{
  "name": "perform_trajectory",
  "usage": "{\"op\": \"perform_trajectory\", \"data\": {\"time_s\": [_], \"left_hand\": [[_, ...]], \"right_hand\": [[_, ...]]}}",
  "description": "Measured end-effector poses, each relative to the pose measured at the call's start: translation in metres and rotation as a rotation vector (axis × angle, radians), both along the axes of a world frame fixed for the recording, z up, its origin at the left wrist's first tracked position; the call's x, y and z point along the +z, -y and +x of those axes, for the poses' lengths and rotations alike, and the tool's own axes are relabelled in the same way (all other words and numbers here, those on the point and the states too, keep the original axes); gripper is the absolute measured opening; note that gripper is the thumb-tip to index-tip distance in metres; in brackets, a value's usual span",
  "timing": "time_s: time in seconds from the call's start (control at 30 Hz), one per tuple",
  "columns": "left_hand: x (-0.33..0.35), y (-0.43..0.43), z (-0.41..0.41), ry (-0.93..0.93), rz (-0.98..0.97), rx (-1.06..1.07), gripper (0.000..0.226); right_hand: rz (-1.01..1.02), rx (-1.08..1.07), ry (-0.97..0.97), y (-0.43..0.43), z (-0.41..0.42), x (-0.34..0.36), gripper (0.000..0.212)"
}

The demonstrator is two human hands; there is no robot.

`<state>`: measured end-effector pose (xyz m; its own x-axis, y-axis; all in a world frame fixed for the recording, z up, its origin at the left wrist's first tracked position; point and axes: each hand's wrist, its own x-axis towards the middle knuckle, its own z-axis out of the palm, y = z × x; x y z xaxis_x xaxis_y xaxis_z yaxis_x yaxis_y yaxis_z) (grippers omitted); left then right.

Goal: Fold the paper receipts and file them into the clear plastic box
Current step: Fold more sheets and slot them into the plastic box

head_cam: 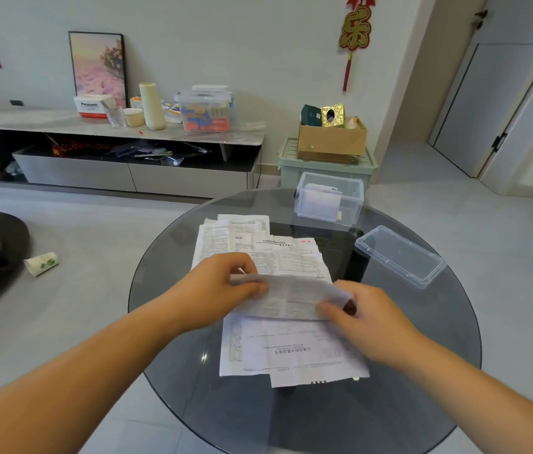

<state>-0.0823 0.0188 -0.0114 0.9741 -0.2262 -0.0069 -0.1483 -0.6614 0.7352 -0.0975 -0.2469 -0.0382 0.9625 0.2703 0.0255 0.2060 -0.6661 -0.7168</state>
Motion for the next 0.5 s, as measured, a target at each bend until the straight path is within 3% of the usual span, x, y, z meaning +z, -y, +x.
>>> {"op": "perform_trajectory", "data": {"time_s": [0.17,0.27,0.33,0.4,0.5], "left_hand": [[-0.013,0.008,0.015,-0.062,-0.005,0.186,0.039],[-0.018,0.016,0.015,-0.056,0.006,0.196,0.094],[-0.022,0.024,0.015,-0.028,0.029,0.200,0.113],[-0.025,0.029,0.017,-0.021,0.065,0.210,0.119],[-0.024,0.027,0.019,-0.055,0.050,0.223,0.119]], "right_hand": [[0.079,-0.085,-0.029,-0.013,0.031,-0.001,0.022],[0.052,-0.146,-0.049,-0.024,0.039,-0.003,0.036],[-0.018,-0.170,-0.023,-0.029,0.041,-0.002,0.060],[-0.077,-0.150,0.008,-0.031,0.041,-0.004,0.073],[-0.165,-0.117,0.019,-0.029,0.043,-0.011,0.070]]}}
